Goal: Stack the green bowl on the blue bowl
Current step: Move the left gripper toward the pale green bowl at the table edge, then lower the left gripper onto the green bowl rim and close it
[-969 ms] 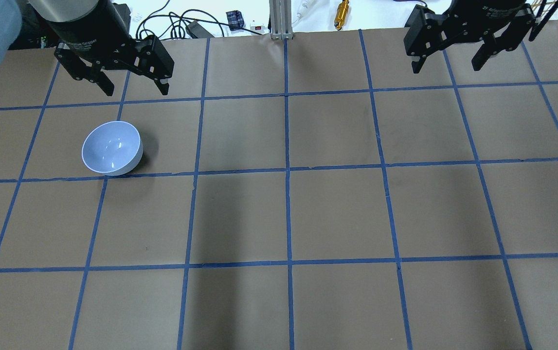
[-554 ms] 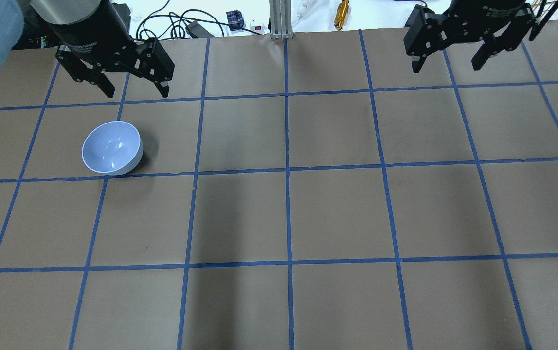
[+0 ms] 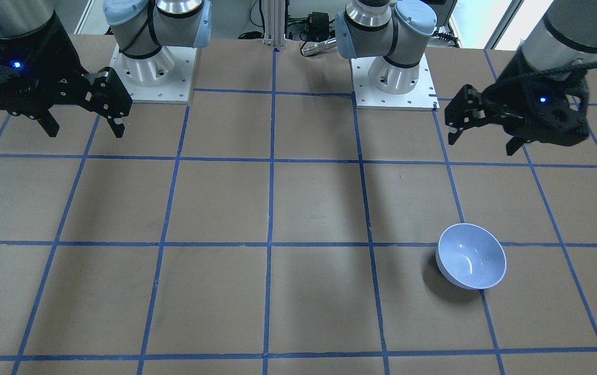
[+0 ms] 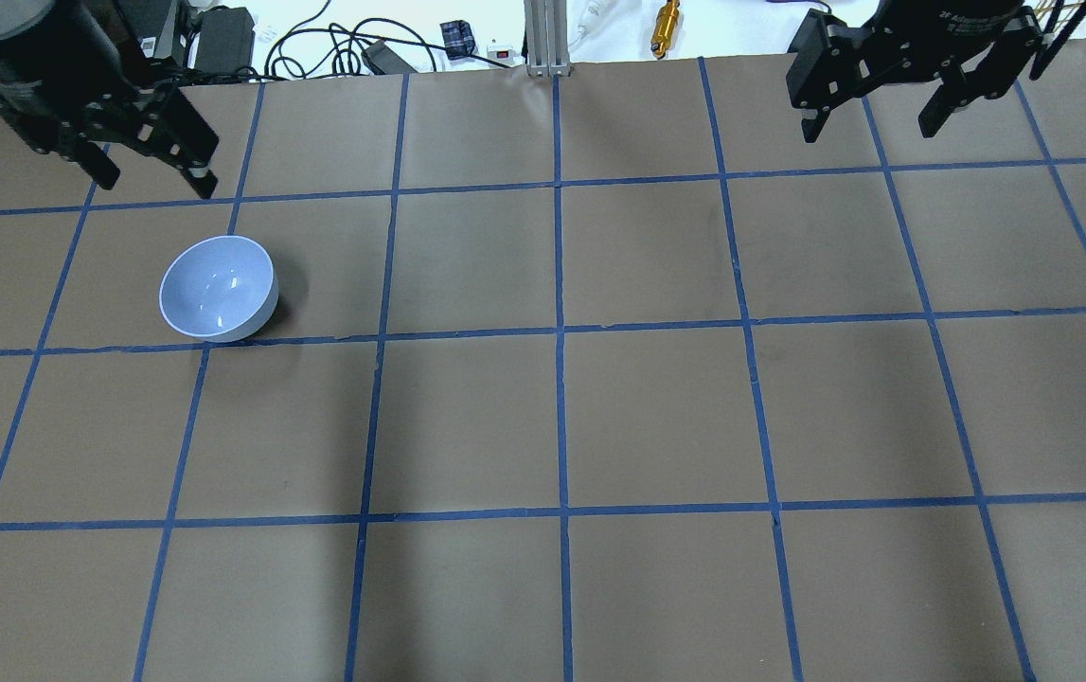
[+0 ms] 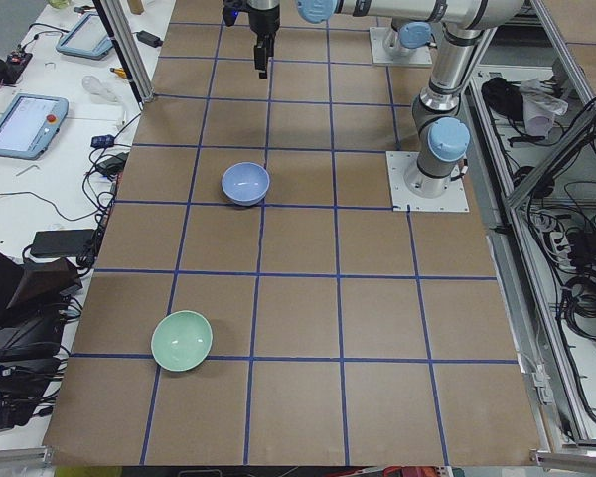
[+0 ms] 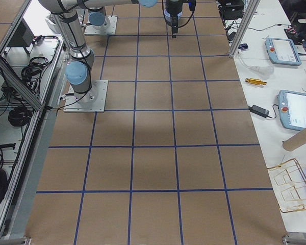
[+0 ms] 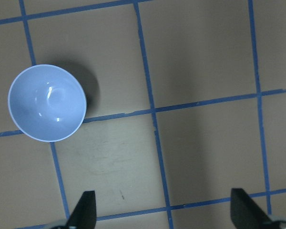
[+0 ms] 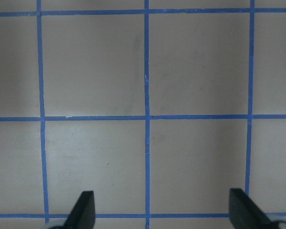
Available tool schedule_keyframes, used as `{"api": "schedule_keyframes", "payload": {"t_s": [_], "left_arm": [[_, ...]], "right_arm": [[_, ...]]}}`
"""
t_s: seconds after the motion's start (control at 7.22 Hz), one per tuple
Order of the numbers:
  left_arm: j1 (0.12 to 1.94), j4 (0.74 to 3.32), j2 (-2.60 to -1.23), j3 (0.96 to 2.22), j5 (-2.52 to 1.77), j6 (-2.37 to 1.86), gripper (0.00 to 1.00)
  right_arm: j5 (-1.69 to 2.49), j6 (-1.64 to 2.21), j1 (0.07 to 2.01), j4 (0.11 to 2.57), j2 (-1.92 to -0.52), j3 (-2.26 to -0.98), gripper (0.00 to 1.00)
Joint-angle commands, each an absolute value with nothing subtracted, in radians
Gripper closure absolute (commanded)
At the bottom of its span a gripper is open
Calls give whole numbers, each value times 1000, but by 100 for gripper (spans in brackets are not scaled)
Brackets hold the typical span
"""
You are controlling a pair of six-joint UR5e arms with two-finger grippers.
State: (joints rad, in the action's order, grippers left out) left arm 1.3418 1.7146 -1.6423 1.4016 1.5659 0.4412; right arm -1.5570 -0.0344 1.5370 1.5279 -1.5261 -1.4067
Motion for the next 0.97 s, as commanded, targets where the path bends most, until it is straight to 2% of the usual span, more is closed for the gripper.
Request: {"api": "schedule_keyframes", "payload": {"t_s": [0.0,0.28,0.42,0.55,0.83], "left_arm": [[1148,1757,-1682,1353,1610,853,0],[1016,1708,-1794,1274,1683,1135,0],[978,1571,-1884,1229,1803,1276,0],[935,1542,-1954,1177,1813,1407,0],[861,1478,-2113,1035,1775,1674,1]], "right_arm": [[-1557,-35,1537,1528,-1526,-1407,0],[-1557,-35,1537,1528,-1526,-1407,0],[-1557,-35,1537,1528,-1525,-1407,0],[-1557,-35,1537,1528,-1526,-1407,0],[-1557,-35,1537,1528,-1525,-1407,0]]}}
